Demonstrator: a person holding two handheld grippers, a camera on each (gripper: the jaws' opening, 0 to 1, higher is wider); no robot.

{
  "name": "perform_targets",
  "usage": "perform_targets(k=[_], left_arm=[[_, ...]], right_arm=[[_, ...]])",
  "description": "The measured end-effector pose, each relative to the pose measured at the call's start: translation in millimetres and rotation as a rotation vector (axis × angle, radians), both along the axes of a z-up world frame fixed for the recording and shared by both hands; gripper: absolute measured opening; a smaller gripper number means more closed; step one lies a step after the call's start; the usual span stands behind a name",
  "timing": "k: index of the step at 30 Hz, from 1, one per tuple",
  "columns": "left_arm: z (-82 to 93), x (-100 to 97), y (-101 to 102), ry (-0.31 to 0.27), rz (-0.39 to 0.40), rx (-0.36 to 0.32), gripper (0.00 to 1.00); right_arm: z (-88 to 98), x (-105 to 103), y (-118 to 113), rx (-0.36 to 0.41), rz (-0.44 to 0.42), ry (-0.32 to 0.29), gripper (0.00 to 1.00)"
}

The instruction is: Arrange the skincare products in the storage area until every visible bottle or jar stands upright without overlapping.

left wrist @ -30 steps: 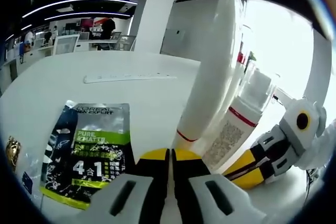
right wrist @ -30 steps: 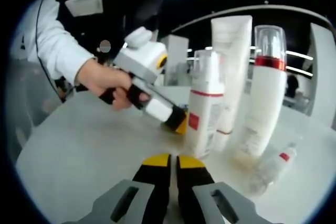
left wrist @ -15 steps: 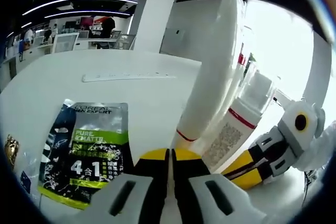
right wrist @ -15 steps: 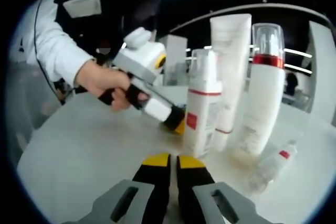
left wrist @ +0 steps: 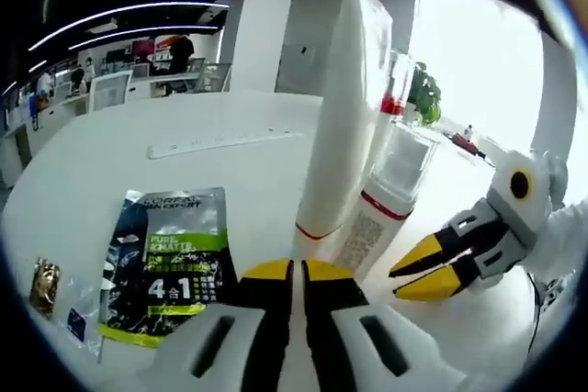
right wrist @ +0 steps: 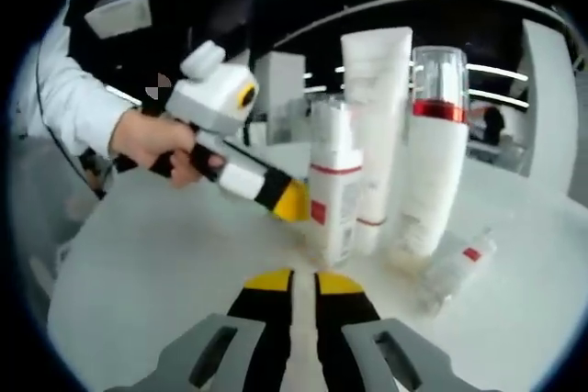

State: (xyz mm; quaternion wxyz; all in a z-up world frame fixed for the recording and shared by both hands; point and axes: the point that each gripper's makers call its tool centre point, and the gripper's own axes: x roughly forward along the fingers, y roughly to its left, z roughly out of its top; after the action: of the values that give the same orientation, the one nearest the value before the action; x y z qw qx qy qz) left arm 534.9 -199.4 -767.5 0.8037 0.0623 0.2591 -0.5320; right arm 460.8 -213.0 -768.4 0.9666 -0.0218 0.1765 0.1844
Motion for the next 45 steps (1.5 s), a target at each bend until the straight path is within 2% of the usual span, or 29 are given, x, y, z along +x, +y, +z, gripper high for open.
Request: perform_targets(k=[5,8,13,17,18,19,23,27,30,34,37,41,45], left_arm=[[6.9,-13.6,4,-0.008,-0.012,-0.004,0.02],[10.3,-25.9,9,-0.006,-0.024,0.001,0.05],[20.4,-33.0,16,0.008,-0.023,-0.010,0.13],[26.1,-37.9,25,0.006,-0.015,0.008,0.14],[27.6,-41.9,27,0.031,-0.015,0.007,0.17],[28.7,-43.4,29,0.031,-0.015,0.011,0.20],[34.6,-45.9,40,0.007,0.003,0.043,0.37],[44.5,-53.4,49,0.021,-0.010,0.042,0.40],[51.7,-60.1,53,0.017,-0.027,0.044,0.50],[59.1,-75.1,58,0.021,-0.067,0.040,0.57],[61.9,-81.8,62,0.009,-0.088,0.054,0.67],[70.7,-84.1,72,-0.010,-0.070,0.057,0.76],[77.1,-90.2,84,-0.020,-0.075,0.065,0.78]], right_arm=[[8.1,-7,-2,0.013,-0.030,0.009,0.05],[12.5,-14,-1,0.023,-0.040,0.023,0.11],[18.3,-23,-2,0.020,-0.053,0.030,0.19],[20.0,-31,-5,0.037,-0.076,0.058,0.29],[21.7,-33,-5,0.039,-0.078,0.059,0.32],[24.5,-36,-5,0.038,-0.081,0.060,0.34],[32.7,-45,-4,0.034,-0.091,0.075,0.41],[40.7,-52,0,0.030,-0.092,0.087,0.49],[44.3,-57,5,0.032,-0.092,0.091,0.54],[48.0,-63,11,0.031,-0.090,0.100,0.62],[52.3,-67,14,0.019,-0.091,0.107,0.67],[59.8,-73,16,-0.019,-0.091,0.118,0.76],[70.8,-81,16,-0.022,-0.100,0.118,0.79]])
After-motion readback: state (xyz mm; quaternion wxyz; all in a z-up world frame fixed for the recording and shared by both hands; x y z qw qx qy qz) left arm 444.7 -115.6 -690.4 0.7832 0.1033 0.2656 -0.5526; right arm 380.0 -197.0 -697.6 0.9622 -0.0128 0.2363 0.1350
